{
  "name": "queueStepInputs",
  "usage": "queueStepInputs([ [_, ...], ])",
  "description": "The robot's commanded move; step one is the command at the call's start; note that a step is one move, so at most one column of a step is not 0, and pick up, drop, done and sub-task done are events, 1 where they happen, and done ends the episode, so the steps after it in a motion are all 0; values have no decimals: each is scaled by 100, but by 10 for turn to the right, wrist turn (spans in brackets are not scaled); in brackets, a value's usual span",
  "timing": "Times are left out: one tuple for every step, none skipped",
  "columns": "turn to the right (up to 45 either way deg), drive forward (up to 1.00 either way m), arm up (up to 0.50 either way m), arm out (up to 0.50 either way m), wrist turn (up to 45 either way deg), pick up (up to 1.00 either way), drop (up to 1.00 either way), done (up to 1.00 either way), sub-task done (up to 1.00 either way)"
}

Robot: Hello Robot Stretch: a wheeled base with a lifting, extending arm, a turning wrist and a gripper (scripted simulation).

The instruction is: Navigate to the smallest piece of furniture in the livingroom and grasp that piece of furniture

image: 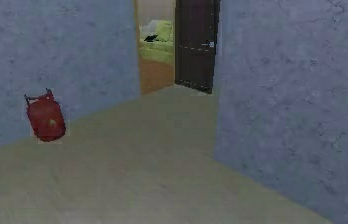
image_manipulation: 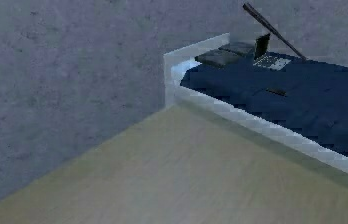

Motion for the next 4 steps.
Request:
queueStepInputs([
  [0,100,0,0,0,0,0,0,0],
  [0,100,0,0,0,0,0,0,0],
  [-30,0,0,0,0,0,0,0,0],
  [0,100,0,0,0,0,0,0,0],
])
